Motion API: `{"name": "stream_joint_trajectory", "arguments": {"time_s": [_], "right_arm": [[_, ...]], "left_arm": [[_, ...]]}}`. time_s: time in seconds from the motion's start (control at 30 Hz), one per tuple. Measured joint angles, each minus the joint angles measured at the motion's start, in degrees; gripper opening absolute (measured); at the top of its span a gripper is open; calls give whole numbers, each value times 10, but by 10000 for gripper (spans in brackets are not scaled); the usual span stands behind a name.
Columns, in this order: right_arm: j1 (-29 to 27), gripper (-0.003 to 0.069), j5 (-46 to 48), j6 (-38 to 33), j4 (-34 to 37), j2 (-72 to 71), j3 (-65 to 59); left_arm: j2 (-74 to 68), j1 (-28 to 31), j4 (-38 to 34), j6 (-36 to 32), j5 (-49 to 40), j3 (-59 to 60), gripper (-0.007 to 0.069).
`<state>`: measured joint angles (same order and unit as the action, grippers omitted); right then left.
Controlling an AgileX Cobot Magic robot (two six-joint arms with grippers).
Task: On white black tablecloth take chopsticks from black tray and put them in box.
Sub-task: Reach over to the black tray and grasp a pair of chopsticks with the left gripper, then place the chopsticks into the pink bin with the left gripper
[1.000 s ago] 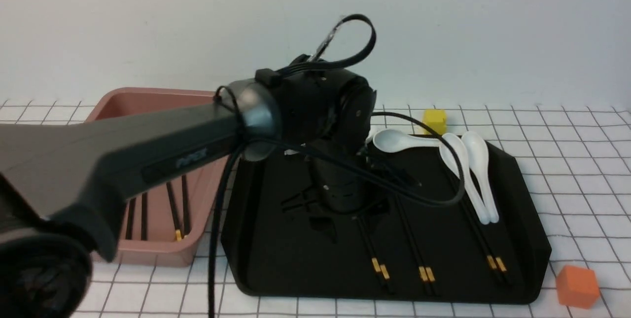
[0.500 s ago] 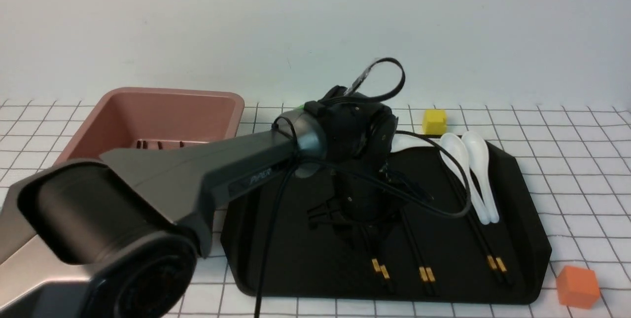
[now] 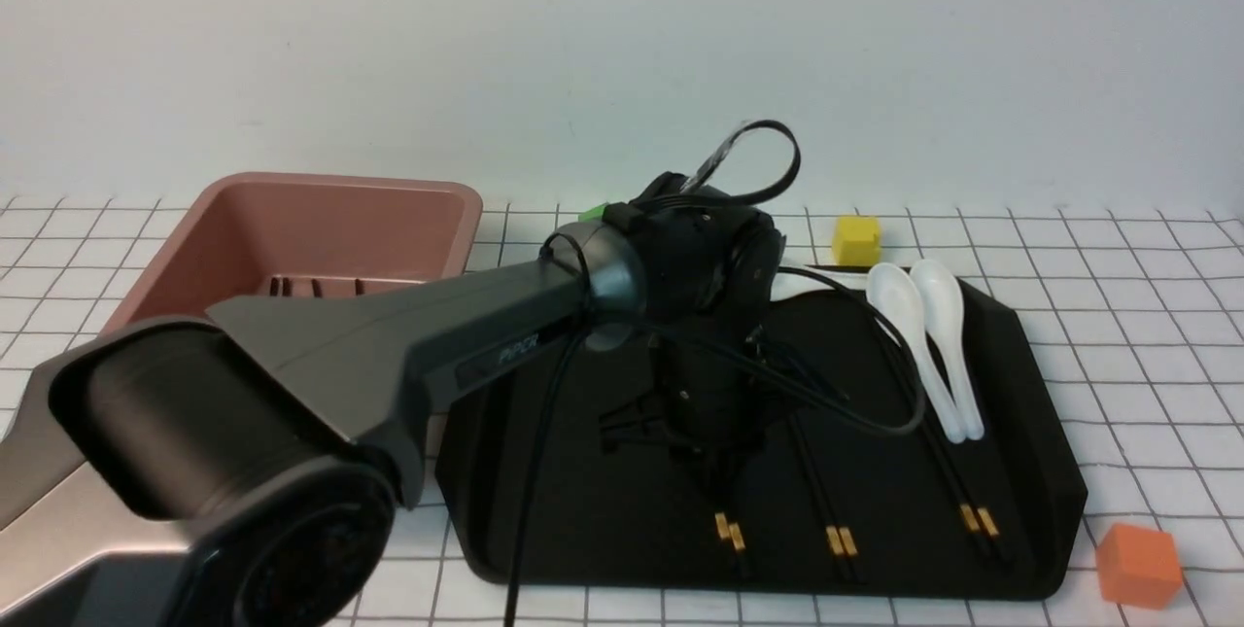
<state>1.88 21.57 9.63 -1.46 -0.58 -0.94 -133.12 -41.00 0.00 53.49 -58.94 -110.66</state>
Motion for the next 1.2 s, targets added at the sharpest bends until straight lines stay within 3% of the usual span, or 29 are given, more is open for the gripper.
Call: {"name": "stream_joint_trajectory", "arguments": {"time_s": [0.2, 0.47, 0.57, 0.77, 0.97, 1.2], "right_arm": [[0, 240, 0, 0, 0, 0, 0], [0, 240, 0, 0, 0, 0, 0], [0, 240, 0, 0, 0, 0, 0], [0, 240, 0, 0, 0, 0, 0], [0, 240, 0, 0, 0, 0, 0], [0, 240, 0, 0, 0, 0, 0]], "left_arm": [[70, 0, 0, -39, -73, 5, 110], [257, 18, 113, -140, -112, 19, 110], [307, 43, 116, -168, -113, 54, 110], [392, 155, 128, -203, -121, 217, 110], [385, 257, 130, -208, -26, 310, 110], [321, 281, 131, -233, 82, 319, 110]]}}
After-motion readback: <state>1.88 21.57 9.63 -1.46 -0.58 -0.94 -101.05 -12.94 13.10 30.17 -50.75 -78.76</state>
